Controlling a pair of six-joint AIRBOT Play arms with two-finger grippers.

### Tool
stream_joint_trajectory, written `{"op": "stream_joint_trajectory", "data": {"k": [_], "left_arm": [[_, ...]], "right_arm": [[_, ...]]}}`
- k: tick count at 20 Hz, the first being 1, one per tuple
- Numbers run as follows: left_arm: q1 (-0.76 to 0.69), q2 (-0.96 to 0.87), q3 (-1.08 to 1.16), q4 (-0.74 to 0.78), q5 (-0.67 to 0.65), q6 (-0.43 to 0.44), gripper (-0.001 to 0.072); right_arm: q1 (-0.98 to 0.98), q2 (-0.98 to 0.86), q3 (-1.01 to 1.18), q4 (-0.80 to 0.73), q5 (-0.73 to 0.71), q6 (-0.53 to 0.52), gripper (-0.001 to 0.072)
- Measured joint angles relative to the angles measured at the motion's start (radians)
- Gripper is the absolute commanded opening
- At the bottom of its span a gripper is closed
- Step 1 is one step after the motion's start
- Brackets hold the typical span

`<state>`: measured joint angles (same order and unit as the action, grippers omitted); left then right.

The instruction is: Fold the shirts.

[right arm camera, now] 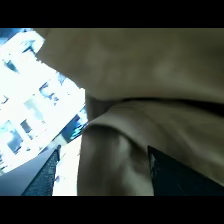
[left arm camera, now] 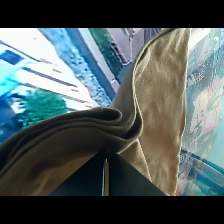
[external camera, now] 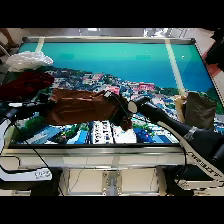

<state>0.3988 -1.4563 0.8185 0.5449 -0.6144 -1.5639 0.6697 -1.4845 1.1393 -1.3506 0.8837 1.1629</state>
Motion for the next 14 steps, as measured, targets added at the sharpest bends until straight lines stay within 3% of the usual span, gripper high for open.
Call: {"op": "stream_joint_trajectory", "data": {"k": [5,6,9,11,14], "left_arm": [[0.000,0.000,0.000,0.000,-0.004,0.004,0.0013],[0.000,0.000,0.000,0.000,-0.005,0.013,0.0014],[0.000,0.000,0.000,0.000,-0.007,0.035,0.0013],[0.000,0.000,0.000,0.000,-0.007,0.043,0.0013],[0.003,0.009,0.000,0.000,-0.010,0.092,0.0013]], "right_arm": [[0.055,-0.036,0.016,-0.100,0.000,0.000,0.0621],[0.057,-0.044,0.017,-0.133,-0.016,0.000,0.0553],[0.050,-0.080,0.020,-0.222,-0.049,0.002,0.0019],[0.038,-0.101,0.021,-0.255,-0.063,0.011,0.0019],[-0.003,-0.108,0.027,-0.305,-0.069,0.103,0.0017]]}}
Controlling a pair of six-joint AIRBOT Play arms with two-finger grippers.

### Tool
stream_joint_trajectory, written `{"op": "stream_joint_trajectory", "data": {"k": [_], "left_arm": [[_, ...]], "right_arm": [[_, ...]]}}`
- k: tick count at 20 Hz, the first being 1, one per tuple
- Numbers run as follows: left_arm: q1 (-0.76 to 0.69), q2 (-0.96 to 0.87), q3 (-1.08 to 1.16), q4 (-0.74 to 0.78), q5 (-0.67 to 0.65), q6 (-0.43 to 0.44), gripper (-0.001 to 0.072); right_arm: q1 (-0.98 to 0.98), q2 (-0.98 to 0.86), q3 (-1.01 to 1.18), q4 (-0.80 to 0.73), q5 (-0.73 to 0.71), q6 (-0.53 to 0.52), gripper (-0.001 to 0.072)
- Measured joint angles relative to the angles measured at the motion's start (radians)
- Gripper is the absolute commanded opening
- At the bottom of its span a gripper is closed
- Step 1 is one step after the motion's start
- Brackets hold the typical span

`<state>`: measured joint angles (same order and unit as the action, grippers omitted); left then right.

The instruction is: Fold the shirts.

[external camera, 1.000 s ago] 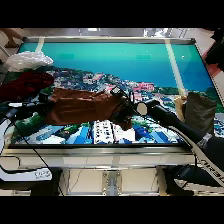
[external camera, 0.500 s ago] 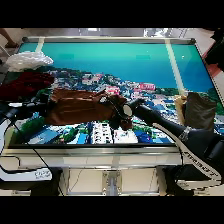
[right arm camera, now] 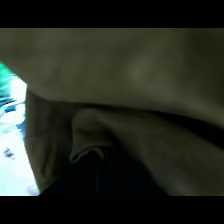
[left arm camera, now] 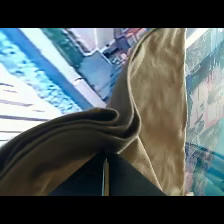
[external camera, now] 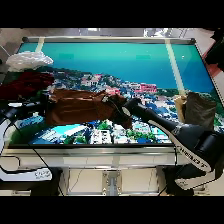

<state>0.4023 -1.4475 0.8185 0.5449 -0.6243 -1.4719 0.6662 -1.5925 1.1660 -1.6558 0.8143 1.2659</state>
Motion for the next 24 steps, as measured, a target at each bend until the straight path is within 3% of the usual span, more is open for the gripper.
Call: {"op": "stream_joint_trajectory", "data": {"k": [4,7,11,14,17,21,24], "left_arm": [[0.043,0.103,0.000,0.001,-0.044,0.176,0.0012],[0.109,0.276,0.000,0.003,-0.140,0.300,0.0011],[0.216,0.591,0.018,0.006,-0.319,0.370,0.0010],[0.318,0.816,0.084,0.007,-0.405,0.370,0.0010],[0.417,0.929,0.201,0.074,-0.456,0.314,0.0010],[0.431,0.891,0.309,0.114,-0.578,0.251,0.0009],[0.305,0.760,0.319,0.149,-0.634,0.237,0.0010]], "right_arm": [[-0.070,0.066,0.050,-0.091,0.095,0.105,0.0016],[-0.093,0.209,0.095,-0.152,0.218,0.140,0.0016],[-0.082,0.504,0.122,-0.183,0.386,0.187,0.0016],[-0.071,0.750,0.148,-0.192,0.454,0.247,0.0015],[-0.069,0.913,0.208,-0.207,0.452,0.289,0.0015],[-0.077,0.944,0.256,-0.290,0.441,0.305,0.0014],[-0.141,0.853,0.243,-0.329,0.448,0.307,0.0014]]}}
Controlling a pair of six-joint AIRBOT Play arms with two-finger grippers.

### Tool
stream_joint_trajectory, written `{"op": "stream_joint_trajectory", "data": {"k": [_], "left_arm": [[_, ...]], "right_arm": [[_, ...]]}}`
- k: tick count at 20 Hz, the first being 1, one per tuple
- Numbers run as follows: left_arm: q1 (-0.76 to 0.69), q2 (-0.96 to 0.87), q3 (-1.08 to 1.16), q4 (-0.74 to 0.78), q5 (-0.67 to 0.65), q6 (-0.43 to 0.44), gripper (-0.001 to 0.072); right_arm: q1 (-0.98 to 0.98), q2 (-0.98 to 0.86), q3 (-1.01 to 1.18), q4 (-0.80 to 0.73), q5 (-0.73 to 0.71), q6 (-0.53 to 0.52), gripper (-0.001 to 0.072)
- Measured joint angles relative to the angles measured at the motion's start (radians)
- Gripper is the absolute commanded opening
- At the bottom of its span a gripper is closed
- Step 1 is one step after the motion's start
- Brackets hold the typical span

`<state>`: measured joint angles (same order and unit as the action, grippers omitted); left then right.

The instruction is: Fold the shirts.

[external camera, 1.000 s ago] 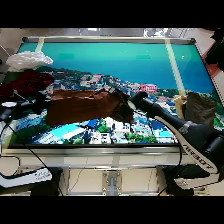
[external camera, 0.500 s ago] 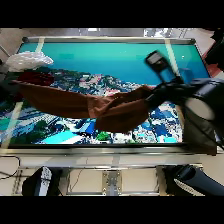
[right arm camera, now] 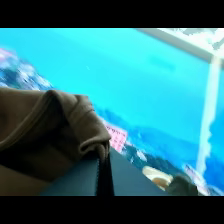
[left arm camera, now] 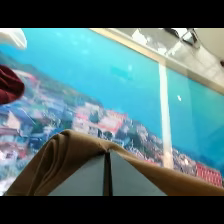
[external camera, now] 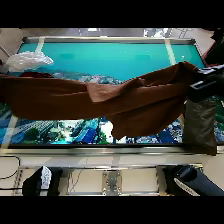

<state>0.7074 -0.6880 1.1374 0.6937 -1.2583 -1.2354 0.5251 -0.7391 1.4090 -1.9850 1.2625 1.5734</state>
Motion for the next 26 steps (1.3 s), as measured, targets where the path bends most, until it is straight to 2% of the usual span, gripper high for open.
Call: {"op": "stream_joint_trajectory", "data": {"k": [3,6,9,11,12,13,14,15,17,20,23,26], "left_arm": [[-0.199,-0.183,-0.010,0.159,-0.029,-0.029,0.0012],[-0.378,-0.412,-0.015,0.361,-0.025,-0.075,0.0012],[-0.479,-0.643,-0.016,0.459,0.072,-0.097,0.0013],[-0.510,-0.762,-0.009,0.457,0.176,-0.101,0.0035],[-0.518,-0.803,-0.003,0.433,0.230,-0.104,0.0218],[-0.523,-0.835,0.004,0.394,0.295,-0.105,0.0487],[-0.525,-0.855,0.014,0.352,0.351,-0.109,0.0611],[-0.525,-0.869,0.032,0.302,0.404,-0.111,0.0617],[-0.512,-0.876,0.077,0.219,0.461,-0.111,0.0617],[-0.446,-0.816,0.136,0.152,0.447,-0.101,0.0617],[-0.325,-0.694,0.131,0.233,0.357,-0.087,0.0616],[-0.167,-0.529,-0.005,0.325,0.303,-0.078,0.0616]], "right_arm": [[-0.127,-0.154,-0.082,0.106,-0.034,-0.030,0.0015],[-0.250,-0.341,-0.179,0.312,-0.142,-0.091,0.0017],[-0.308,-0.524,-0.221,0.449,-0.292,-0.126,0.0018],[-0.325,-0.626,-0.235,0.519,-0.427,-0.139,0.0020],[-0.330,-0.660,-0.238,0.544,-0.495,-0.142,0.0051],[-0.333,-0.686,-0.241,0.566,-0.563,-0.143,0.0186],[-0.336,-0.704,-0.240,0.583,-0.633,-0.145,0.0408],[-0.340,-0.716,-0.233,0.597,-0.686,-0.146,0.0463],[-0.352,-0.731,-0.192,0.611,-0.733,-0.149,0.0452],[-0.395,-0.716,-0.090,0.583,-0.604,-0.149,0.0450],[-0.486,-0.627,-0.047,0.515,-0.397,-0.151,0.0451],[-0.591,-0.484,-0.140,0.517,-0.280,-0.153,0.0452]]}}
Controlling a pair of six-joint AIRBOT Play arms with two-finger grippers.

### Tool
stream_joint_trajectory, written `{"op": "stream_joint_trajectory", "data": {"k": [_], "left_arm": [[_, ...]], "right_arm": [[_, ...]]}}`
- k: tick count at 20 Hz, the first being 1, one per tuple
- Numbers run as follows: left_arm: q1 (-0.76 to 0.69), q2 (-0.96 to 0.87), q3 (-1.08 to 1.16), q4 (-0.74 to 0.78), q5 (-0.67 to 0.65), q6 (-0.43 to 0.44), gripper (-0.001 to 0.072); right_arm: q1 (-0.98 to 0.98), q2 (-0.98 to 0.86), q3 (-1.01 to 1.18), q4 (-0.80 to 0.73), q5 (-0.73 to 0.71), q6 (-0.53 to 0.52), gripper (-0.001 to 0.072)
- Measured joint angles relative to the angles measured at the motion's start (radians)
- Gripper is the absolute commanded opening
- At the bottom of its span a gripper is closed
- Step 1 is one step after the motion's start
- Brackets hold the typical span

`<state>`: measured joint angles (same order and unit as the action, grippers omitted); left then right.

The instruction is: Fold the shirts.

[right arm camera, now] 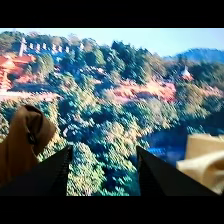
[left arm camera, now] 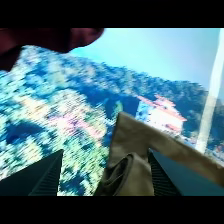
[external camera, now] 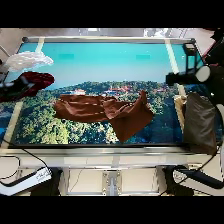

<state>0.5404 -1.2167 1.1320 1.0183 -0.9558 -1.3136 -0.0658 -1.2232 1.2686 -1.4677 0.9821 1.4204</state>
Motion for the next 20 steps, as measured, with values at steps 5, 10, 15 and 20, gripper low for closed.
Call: {"op": "stream_joint_trajectory", "data": {"k": [5,10,15,20], "left_arm": [[0.240,0.226,-0.389,-0.129,0.011,0.003,0.0616],[0.319,0.265,-0.645,-0.332,0.041,0.014,0.0616],[0.335,0.254,-0.724,-0.391,0.055,0.022,0.0616],[0.337,0.249,-0.741,-0.403,0.036,0.023,0.0616]], "right_arm": [[-0.111,0.230,-0.462,0.305,-0.072,0.001,0.0455],[-0.134,0.299,-0.828,0.693,-0.198,-0.015,0.0455],[-0.137,0.295,-0.966,0.866,-0.296,-0.022,0.0454],[-0.056,0.196,-0.991,1.012,-0.382,-0.061,0.0451]]}}
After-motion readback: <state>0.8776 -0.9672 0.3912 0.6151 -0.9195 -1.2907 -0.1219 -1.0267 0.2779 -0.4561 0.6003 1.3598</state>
